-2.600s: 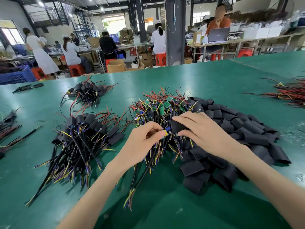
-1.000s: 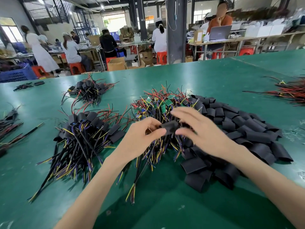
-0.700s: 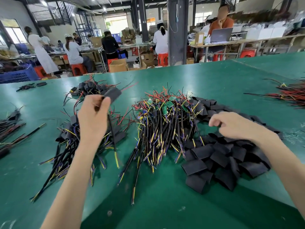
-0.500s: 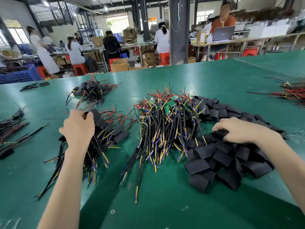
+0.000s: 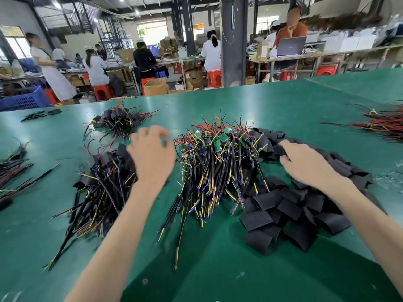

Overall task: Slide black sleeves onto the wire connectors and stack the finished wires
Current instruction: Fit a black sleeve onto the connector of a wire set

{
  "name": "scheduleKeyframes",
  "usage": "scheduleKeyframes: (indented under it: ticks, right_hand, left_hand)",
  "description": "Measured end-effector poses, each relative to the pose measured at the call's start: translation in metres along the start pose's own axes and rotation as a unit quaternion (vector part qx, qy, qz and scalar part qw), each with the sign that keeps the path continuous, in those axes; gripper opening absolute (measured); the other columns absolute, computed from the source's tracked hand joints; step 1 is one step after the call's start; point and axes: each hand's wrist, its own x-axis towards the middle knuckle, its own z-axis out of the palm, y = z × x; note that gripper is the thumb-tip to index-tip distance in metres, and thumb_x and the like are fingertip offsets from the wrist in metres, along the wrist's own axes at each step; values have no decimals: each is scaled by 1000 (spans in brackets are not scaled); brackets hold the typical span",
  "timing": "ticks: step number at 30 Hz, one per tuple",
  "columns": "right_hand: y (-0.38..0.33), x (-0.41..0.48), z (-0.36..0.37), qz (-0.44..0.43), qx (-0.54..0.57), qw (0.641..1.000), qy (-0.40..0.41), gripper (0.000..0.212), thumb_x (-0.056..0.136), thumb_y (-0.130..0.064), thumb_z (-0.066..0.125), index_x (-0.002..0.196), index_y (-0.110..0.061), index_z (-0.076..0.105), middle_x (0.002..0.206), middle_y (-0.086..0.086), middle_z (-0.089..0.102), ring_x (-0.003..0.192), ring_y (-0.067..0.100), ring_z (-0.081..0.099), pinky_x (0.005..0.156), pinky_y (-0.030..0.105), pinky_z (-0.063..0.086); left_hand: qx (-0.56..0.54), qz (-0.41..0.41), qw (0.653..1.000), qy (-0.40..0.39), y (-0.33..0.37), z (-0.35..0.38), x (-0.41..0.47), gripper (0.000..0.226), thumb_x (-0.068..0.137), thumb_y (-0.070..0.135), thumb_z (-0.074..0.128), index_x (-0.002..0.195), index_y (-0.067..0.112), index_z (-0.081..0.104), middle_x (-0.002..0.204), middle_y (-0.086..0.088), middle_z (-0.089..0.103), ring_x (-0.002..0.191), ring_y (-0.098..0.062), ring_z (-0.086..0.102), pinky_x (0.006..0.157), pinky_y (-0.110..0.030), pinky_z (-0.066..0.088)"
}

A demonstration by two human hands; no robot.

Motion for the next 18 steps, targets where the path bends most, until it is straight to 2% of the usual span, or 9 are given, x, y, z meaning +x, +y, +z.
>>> scheduleKeyframes:
  ticks: [2, 4, 7, 10, 14, 18]
  right_hand:
    - [-6, -1, 3, -10, 31, 999, 19, 23, 93, -15, 43, 116, -9, 42, 103, 20, 61, 89, 39, 58, 69, 41, 41]
    - [-12, -3, 6, -36, 61, 997, 23, 28, 94, -13, 40, 121, -9, 39, 112, 19, 58, 94, 39, 57, 76, 44, 45]
    - [-20, -7, 11, -53, 65, 996, 39, 36, 97, -18, 36, 132, -10, 35, 126, 15, 51, 104, 40, 56, 83, 48, 46]
    - [-24, -10, 12, -45, 64, 995, 55, 41, 100, -29, 29, 138, -13, 32, 126, 13, 49, 104, 43, 56, 83, 49, 47]
    - [-26, -11, 8, -29, 98, 992, 77, 42, 101, -30, 28, 139, -15, 32, 123, 14, 49, 102, 44, 55, 82, 51, 46]
    - [-29, -13, 5, -32, 109, 990, 85, 43, 101, -28, 29, 140, -12, 32, 122, 16, 48, 101, 45, 54, 83, 53, 45]
  left_hand:
    - [-61, 51, 993, -83, 31, 19, -1, 18, 87, 17, 53, 97, 23, 67, 105, -3, 65, 104, -27, 55, 93, -41, 41]
    - [-78, 90, 983, -143, 58, 41, 0, 20, 91, 18, 49, 96, 20, 68, 104, -1, 68, 102, -23, 57, 95, -40, 42]
    - [4, 125, 974, -188, 86, 69, 3, 31, 96, 29, 41, 98, 13, 66, 106, -6, 64, 105, -26, 55, 97, -40, 38]
    - [99, 135, 970, -175, 104, 84, 6, 43, 95, 45, 43, 102, 8, 65, 110, -12, 62, 110, -30, 53, 98, -40, 35]
    - [166, 113, 961, -192, 115, 87, 12, 33, 91, 41, 52, 105, 12, 63, 113, -10, 64, 113, -31, 54, 97, -37, 32]
    - [97, 43, 965, -238, 119, 80, 19, 24, 86, 23, 58, 106, 8, 58, 113, -11, 62, 108, -32, 58, 91, -36, 39]
